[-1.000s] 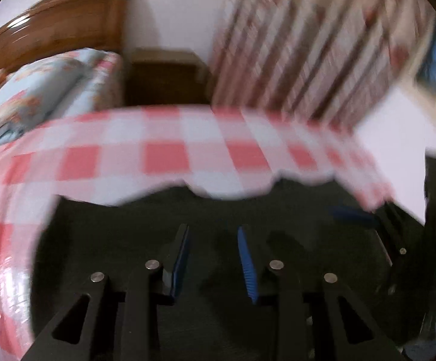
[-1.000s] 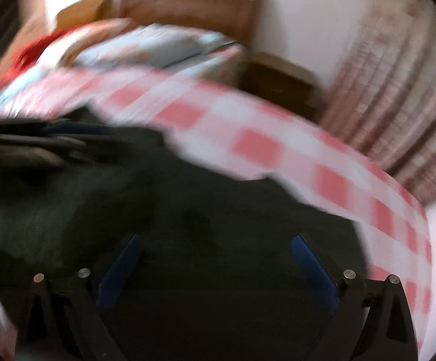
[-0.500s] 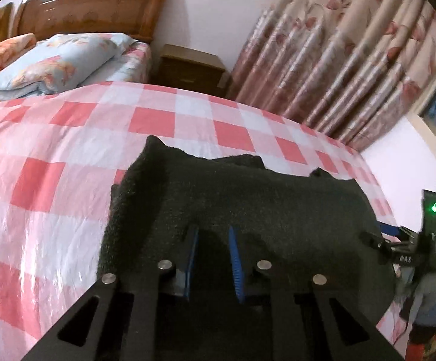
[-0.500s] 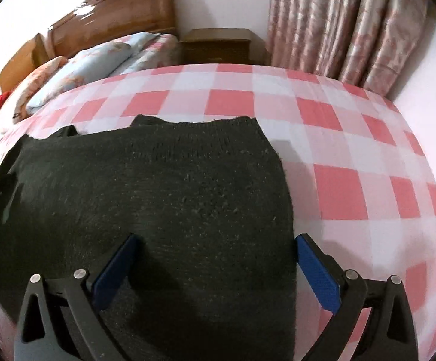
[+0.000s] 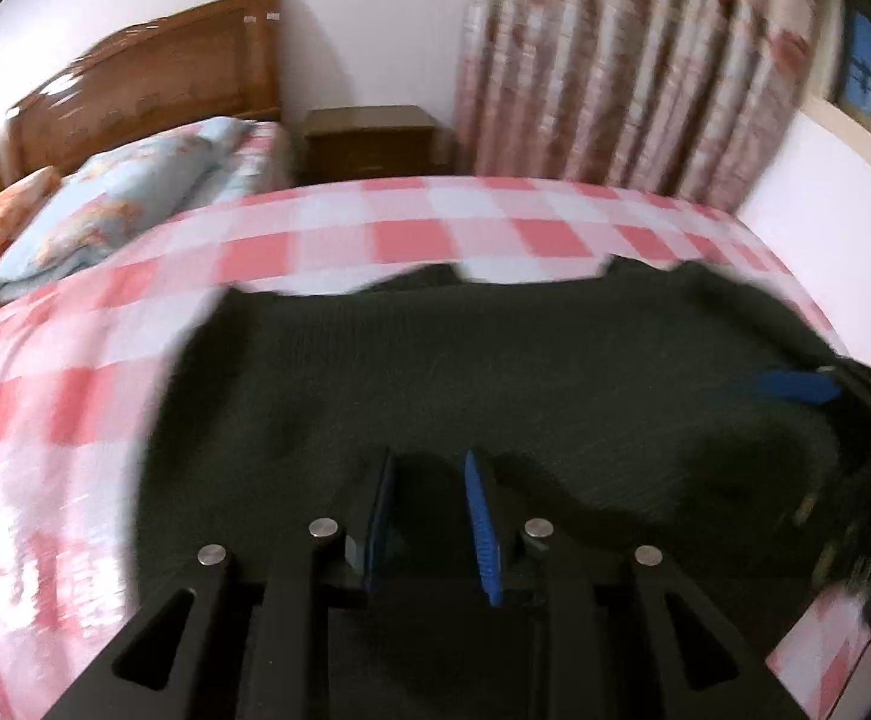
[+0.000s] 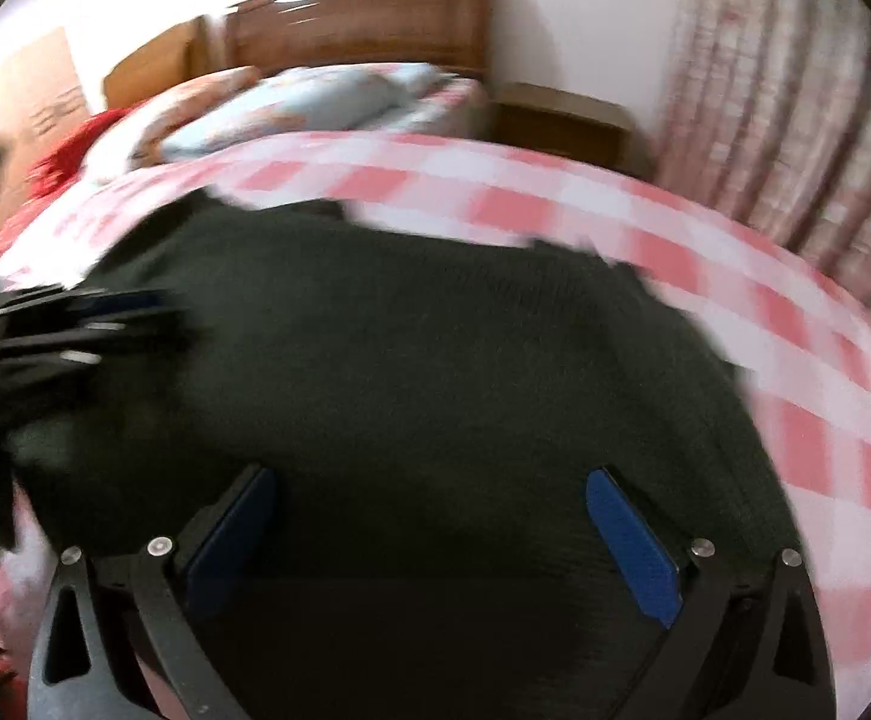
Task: Fold small clothes
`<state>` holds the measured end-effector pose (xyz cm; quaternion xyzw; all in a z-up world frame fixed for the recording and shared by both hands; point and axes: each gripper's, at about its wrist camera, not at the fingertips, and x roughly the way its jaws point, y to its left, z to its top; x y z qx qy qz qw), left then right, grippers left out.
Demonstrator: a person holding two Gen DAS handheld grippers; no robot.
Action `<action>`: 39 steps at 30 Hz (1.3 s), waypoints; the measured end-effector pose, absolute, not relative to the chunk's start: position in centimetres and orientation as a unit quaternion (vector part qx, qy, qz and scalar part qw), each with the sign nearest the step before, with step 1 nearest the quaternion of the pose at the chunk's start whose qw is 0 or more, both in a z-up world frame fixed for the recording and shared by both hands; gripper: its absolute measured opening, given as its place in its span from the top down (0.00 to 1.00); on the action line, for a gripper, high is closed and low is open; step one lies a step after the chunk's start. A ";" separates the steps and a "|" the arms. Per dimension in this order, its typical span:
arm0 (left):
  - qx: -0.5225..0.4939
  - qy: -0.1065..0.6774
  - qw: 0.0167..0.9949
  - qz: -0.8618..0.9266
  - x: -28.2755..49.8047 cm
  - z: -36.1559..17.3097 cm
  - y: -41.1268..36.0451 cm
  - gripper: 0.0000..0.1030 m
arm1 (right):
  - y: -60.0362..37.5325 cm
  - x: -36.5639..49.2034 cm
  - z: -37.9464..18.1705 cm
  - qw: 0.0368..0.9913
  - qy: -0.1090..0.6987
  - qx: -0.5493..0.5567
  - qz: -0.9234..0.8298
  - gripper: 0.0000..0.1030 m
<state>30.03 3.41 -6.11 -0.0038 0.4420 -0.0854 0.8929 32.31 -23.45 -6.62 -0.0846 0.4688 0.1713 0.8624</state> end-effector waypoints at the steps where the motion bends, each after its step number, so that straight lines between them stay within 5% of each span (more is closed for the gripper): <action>1: -0.012 0.439 0.895 -0.073 29.6 -6.0 4.7 0.75 | -24.8 32.4 -6.6 0.866 0.470 -0.078 0.155 0.00; 7: -0.074 0.428 0.897 -0.083 27.9 -6.2 9.7 0.77 | -31.5 31.6 -6.1 0.876 0.477 -0.001 0.071 0.00; 12: -0.058 0.411 0.903 -0.111 27.1 -3.8 4.8 0.78 | -24.4 29.3 -3.0 0.902 0.407 -0.065 0.131 0.00; 18: 0.032 0.427 0.895 -0.121 26.4 -5.9 -0.7 0.76 | -17.8 27.8 -6.2 0.858 0.436 -0.130 0.239 0.00; 28: -0.082 0.414 0.899 -0.121 24.2 -6.1 8.5 0.77 | -27.9 26.6 -6.0 0.878 0.436 -0.068 0.187 0.00; 39: 0.009 0.423 0.891 -0.166 22.2 -5.5 -1.3 0.77 | -18.8 24.6 -6.8 0.868 0.414 -0.124 0.246 0.00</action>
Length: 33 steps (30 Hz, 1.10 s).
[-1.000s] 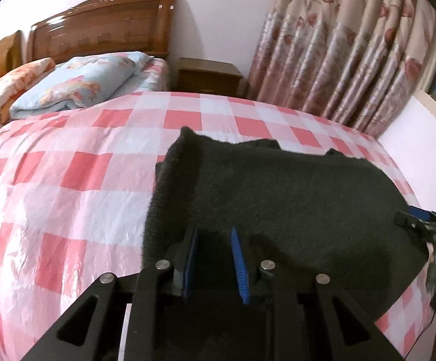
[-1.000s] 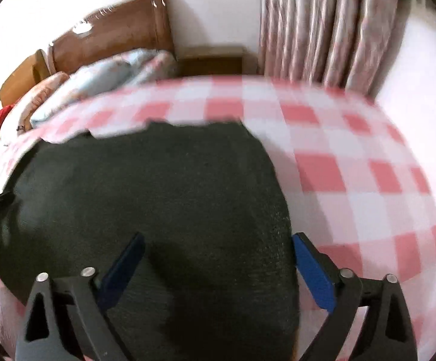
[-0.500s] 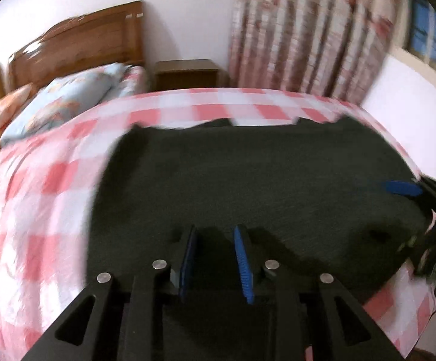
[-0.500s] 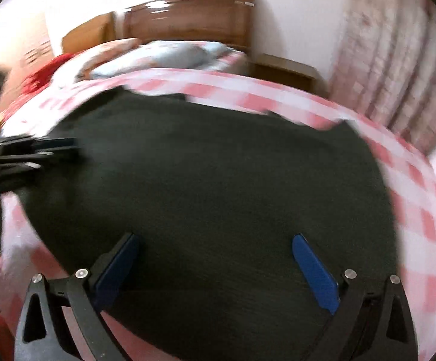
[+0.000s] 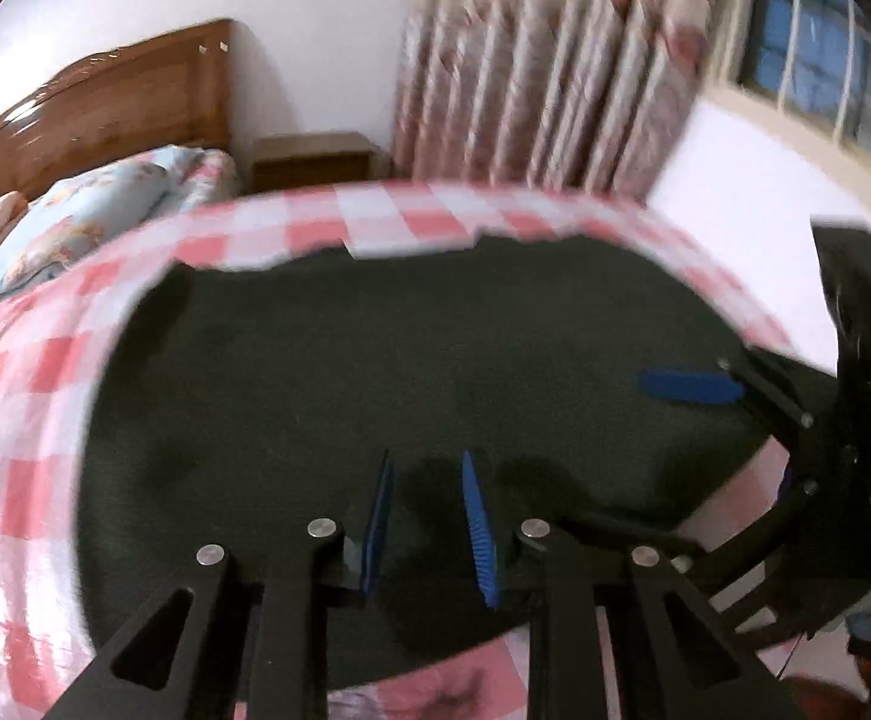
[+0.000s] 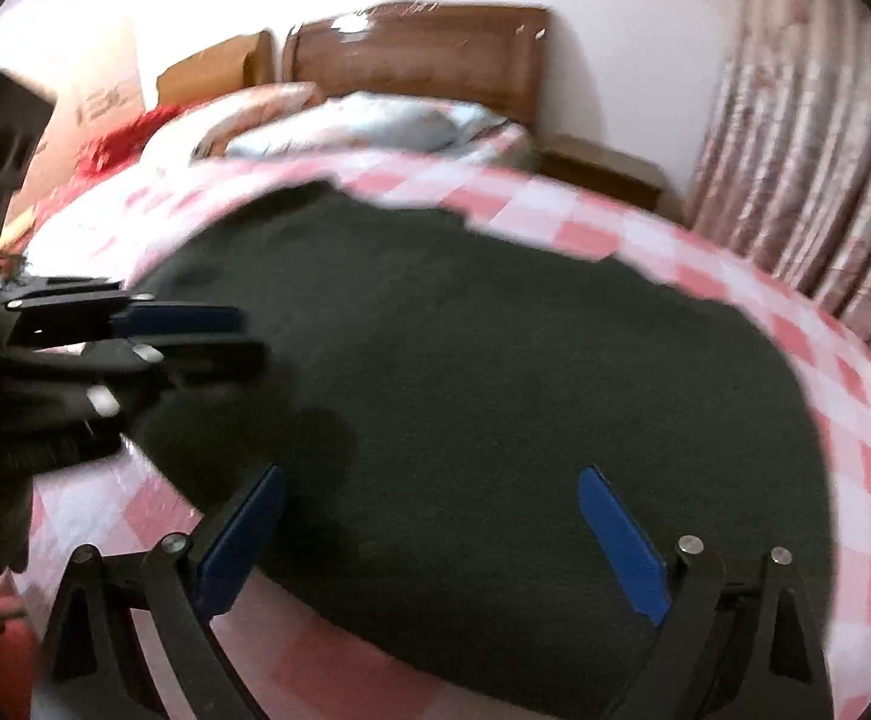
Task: Fold small clothes
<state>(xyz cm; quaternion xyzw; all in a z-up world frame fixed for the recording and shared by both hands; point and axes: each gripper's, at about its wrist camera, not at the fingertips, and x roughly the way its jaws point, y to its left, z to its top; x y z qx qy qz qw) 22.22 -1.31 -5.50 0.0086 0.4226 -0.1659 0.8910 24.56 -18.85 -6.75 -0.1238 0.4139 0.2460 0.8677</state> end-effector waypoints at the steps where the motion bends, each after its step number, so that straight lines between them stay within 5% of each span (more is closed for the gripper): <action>1: 0.013 0.423 0.891 -0.165 22.1 -6.1 -1.4 0.77 | -19.1 24.4 -7.1 0.869 0.409 -0.123 0.249 0.00; 16: -0.087 0.407 0.900 -0.129 20.2 -5.2 6.3 0.76 | -26.0 22.7 -5.0 0.892 0.405 -0.047 0.196 0.00; 33: -0.004 0.401 0.909 -0.116 21.4 -6.8 4.7 0.76 | -26.5 24.3 -5.9 0.889 0.416 -0.078 0.173 0.00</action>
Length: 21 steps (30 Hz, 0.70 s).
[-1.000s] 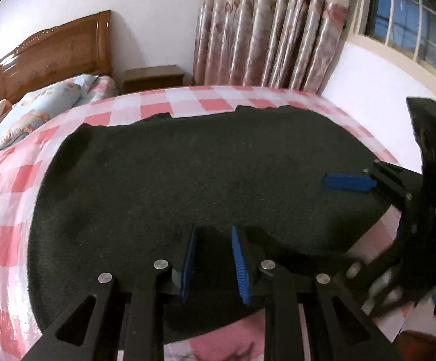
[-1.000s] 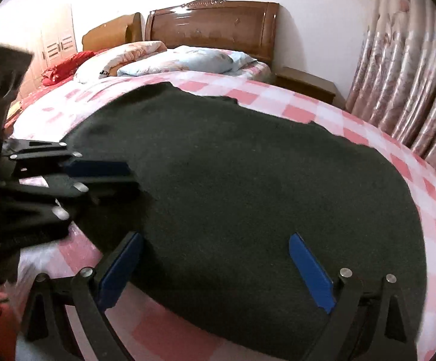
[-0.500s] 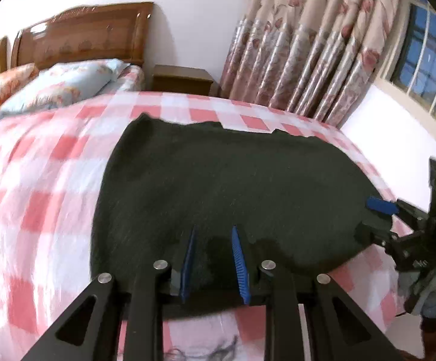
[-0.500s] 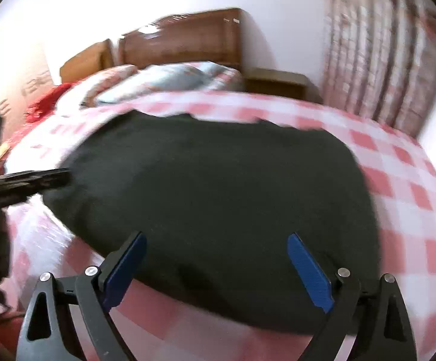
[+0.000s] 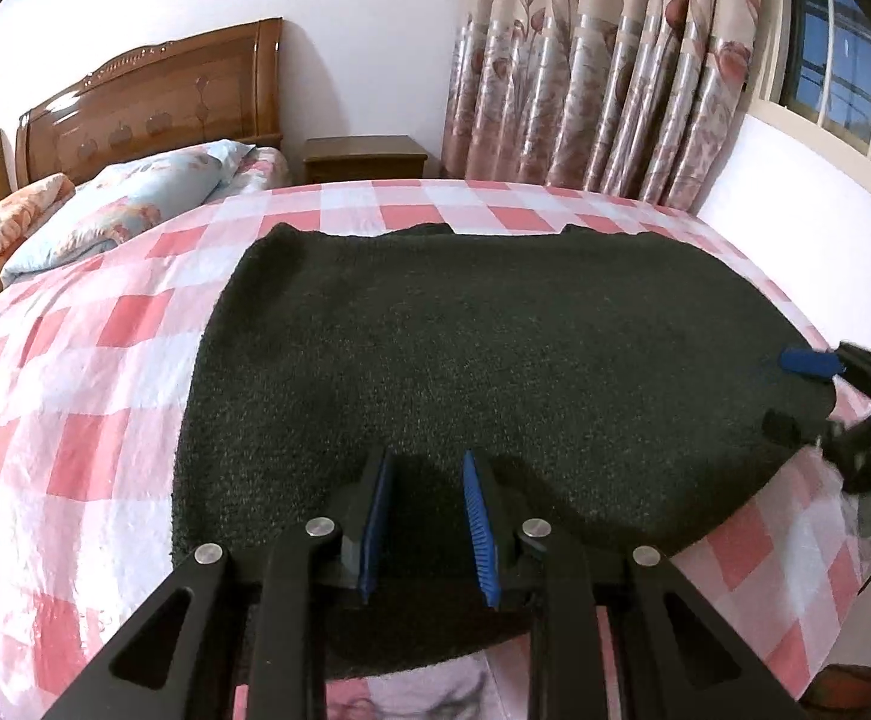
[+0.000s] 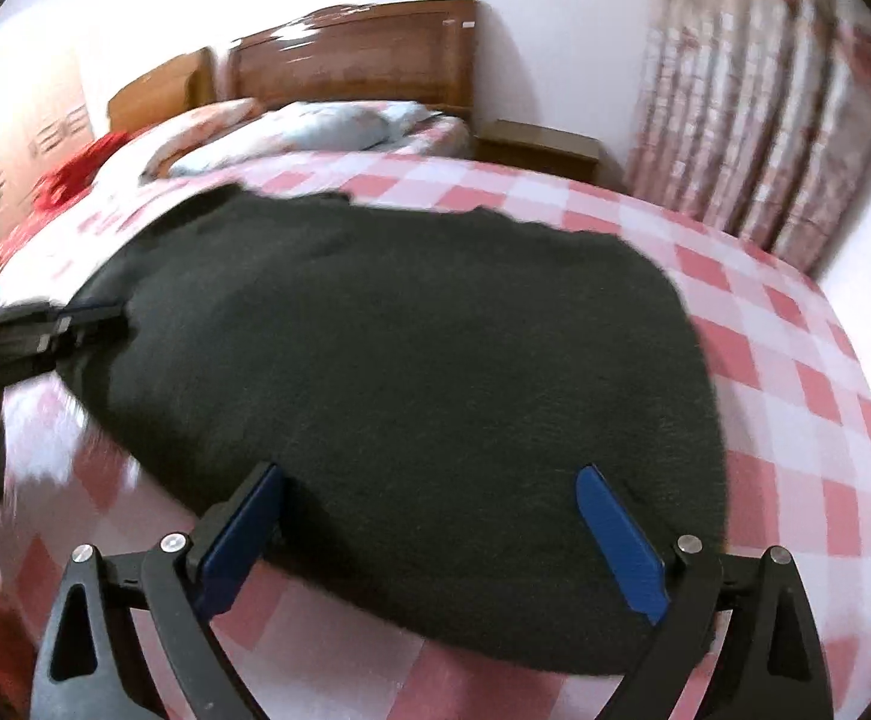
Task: Fold small clothes
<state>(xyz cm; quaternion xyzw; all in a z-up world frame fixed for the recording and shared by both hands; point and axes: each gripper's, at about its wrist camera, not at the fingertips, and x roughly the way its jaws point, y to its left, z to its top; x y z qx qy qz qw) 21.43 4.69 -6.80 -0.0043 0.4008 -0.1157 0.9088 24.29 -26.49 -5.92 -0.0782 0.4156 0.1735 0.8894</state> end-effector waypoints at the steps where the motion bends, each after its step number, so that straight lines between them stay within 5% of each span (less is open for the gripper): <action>1: -0.004 0.400 0.909 -0.115 21.3 -6.8 4.6 0.76 | -26.3 24.4 -5.7 0.891 0.413 -0.078 0.172 0.00; 16: -0.016 0.428 0.896 -0.119 22.6 -5.5 4.5 0.76 | -26.3 26.2 -5.8 0.884 0.426 -0.083 0.175 0.00; 21: 0.015 0.379 0.915 -0.137 28.0 -2.2 2.9 0.73 | -23.6 31.2 -4.9 0.883 0.418 -0.087 0.198 0.00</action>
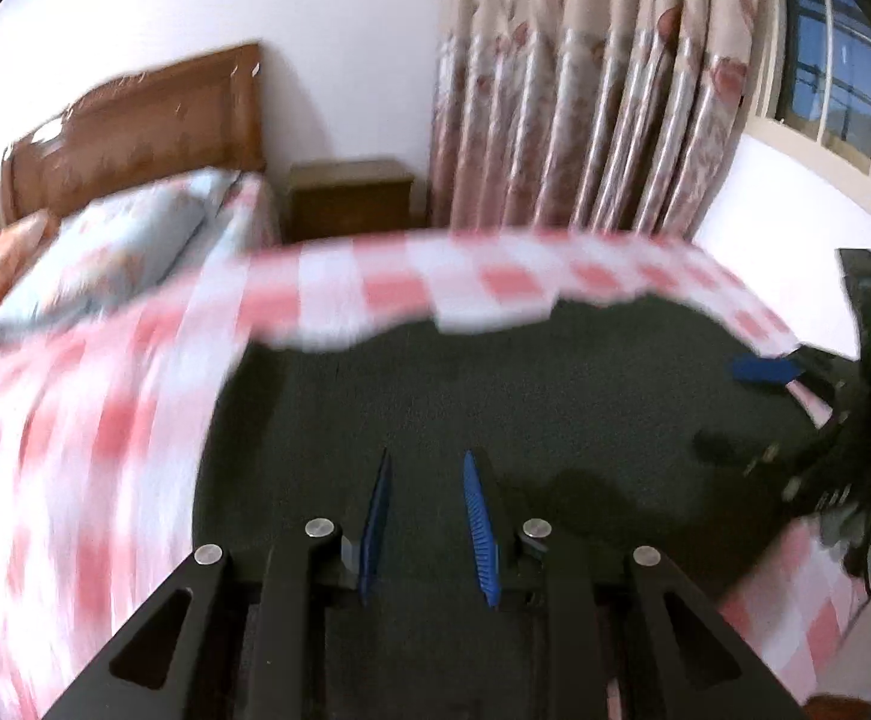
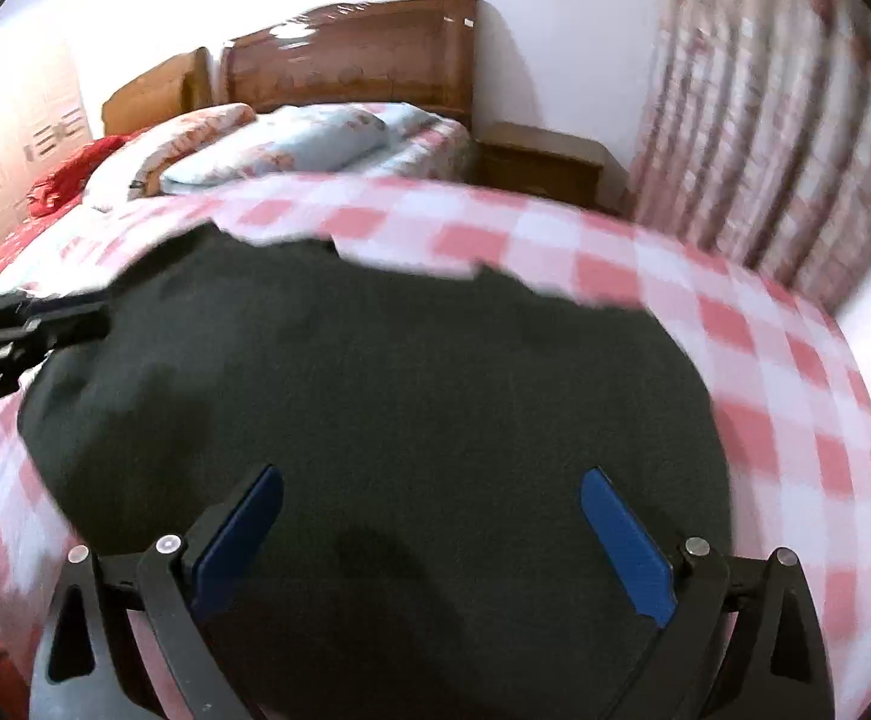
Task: Fold small clothes
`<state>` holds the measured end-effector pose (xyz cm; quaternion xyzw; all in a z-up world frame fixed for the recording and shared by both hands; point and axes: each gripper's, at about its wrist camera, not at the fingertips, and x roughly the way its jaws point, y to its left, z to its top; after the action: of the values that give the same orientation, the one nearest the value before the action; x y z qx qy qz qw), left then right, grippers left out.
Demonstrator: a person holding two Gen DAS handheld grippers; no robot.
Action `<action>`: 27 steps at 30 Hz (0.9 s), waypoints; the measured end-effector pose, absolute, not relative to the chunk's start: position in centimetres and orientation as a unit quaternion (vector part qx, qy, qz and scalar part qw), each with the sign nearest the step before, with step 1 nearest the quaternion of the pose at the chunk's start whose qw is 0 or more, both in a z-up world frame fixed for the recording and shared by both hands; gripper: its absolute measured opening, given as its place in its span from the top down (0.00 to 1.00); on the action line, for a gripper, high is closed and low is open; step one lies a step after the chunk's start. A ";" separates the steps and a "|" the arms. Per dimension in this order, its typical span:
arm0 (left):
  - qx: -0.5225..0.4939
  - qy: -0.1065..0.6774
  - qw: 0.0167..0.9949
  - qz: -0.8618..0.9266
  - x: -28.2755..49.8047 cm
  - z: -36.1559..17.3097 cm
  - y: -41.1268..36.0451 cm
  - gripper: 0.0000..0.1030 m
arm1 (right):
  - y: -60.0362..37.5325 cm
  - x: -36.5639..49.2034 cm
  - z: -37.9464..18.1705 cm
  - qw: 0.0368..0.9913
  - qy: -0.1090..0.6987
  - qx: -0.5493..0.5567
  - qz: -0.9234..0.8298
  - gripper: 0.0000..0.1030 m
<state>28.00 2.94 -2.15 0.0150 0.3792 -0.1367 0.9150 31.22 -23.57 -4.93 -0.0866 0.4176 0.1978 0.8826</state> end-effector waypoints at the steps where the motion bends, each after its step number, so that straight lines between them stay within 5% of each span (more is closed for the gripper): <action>1: 0.023 0.382 0.914 -0.136 29.9 -2.1 2.6 0.72 | -22.8 32.4 -4.9 0.879 0.422 -0.089 0.203 0.00; 8: 0.025 0.470 0.876 -0.100 38.3 -7.2 3.2 0.72 | -19.4 39.4 -7.9 0.840 0.488 -0.129 0.200 0.00; 27: -0.055 0.465 0.874 -0.128 38.5 -7.5 5.6 0.73 | -24.8 38.8 -7.1 0.884 0.435 -0.058 0.159 0.00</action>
<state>38.51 5.61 -7.52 -0.0551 0.4654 -0.1275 0.8741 38.76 -24.79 -7.10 -0.0579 0.4347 0.1594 0.8845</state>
